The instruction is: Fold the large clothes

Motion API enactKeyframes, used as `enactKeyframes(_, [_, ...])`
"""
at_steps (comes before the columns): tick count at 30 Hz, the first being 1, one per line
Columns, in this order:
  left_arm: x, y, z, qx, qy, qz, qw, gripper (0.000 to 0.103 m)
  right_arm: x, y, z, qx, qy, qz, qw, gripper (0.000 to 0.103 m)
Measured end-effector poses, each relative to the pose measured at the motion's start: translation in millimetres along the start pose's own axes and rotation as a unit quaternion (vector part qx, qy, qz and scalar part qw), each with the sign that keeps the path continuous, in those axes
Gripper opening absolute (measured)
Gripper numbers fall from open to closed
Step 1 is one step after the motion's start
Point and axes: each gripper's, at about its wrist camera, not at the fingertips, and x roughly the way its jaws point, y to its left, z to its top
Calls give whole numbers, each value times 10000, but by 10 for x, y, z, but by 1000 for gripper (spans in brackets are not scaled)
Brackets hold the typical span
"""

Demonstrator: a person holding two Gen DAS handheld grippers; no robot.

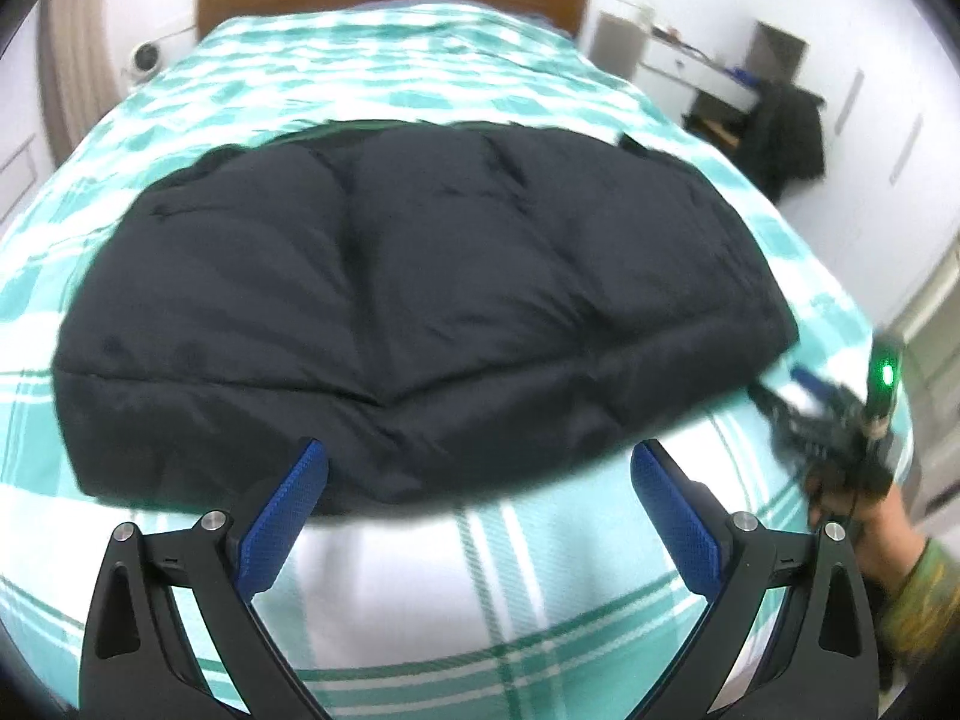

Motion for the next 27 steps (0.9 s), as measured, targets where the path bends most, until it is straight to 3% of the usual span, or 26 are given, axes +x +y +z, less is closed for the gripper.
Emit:
enactKeyframes(6, [-72,231,14,-487,-19,47,9988,101,2,2,1,7,-23,-7,10000,103])
enactKeyframes(13, [9,196,-78,-437,104,145,9989,101,-1,0,-5,0,-26,-34,10000,103])
enactKeyframes(21, [-124,305,41,-545,-69,235,9982,101,5,-31,41,23,135,27,9999,103])
enactKeyframes(24, [-112,423,191,-769,-87,436,9960,101,-60,-109,177,184,327,244,9990,102])
enactKeyframes(27, [-81,461,323,-956,-123,395,9946,101,-305,-339,323,1010,-237,983,9897,102])
